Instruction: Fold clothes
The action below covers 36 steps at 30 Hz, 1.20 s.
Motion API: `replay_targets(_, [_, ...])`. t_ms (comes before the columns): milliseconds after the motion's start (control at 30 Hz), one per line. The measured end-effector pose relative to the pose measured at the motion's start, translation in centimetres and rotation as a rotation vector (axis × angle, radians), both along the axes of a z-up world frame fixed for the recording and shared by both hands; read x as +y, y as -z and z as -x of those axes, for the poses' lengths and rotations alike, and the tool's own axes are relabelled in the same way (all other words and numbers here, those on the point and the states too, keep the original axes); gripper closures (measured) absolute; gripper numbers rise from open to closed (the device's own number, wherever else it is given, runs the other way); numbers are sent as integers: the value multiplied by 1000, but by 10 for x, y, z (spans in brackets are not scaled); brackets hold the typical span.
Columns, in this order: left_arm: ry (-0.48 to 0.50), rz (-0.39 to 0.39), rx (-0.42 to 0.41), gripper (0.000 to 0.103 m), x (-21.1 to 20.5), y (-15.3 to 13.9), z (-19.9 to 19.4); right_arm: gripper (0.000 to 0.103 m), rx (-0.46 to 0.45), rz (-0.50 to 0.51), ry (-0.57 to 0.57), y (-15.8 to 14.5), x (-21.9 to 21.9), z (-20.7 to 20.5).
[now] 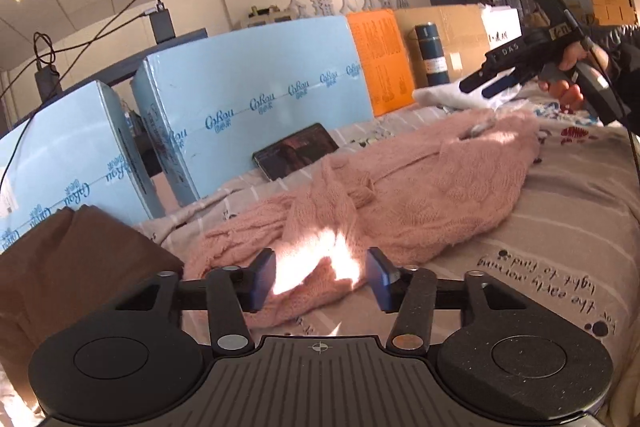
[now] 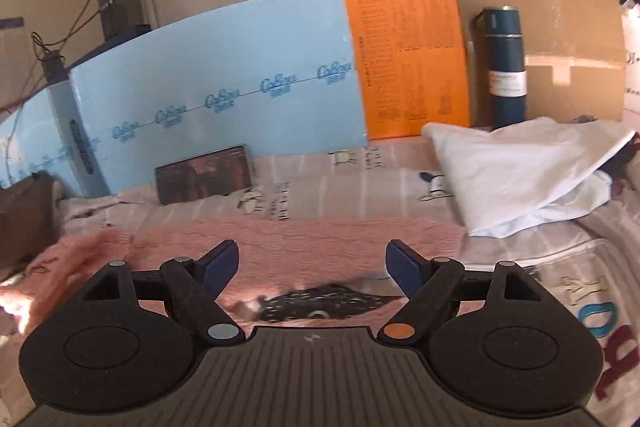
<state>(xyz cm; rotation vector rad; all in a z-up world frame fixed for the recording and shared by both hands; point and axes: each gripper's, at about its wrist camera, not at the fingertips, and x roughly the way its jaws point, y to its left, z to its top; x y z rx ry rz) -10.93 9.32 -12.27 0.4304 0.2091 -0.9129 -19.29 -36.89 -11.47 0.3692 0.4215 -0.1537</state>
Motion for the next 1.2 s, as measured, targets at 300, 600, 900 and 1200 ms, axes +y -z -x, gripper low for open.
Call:
replay_targets(300, [15,151,12,23,-9,1,-7,24,81,-443,-256,1,54,-135])
replay_targets(600, [14,249,116,12,9,13,-23,30,119,-53,-452,27,93,-171])
replay_targets(900, [-64,268,179,11,12,18,-35,96,39,52,-586,23,126,-173])
replay_targets(1200, [-246,577,190,11,64,11,-36,97,-338,120,-843,-53,196,-85])
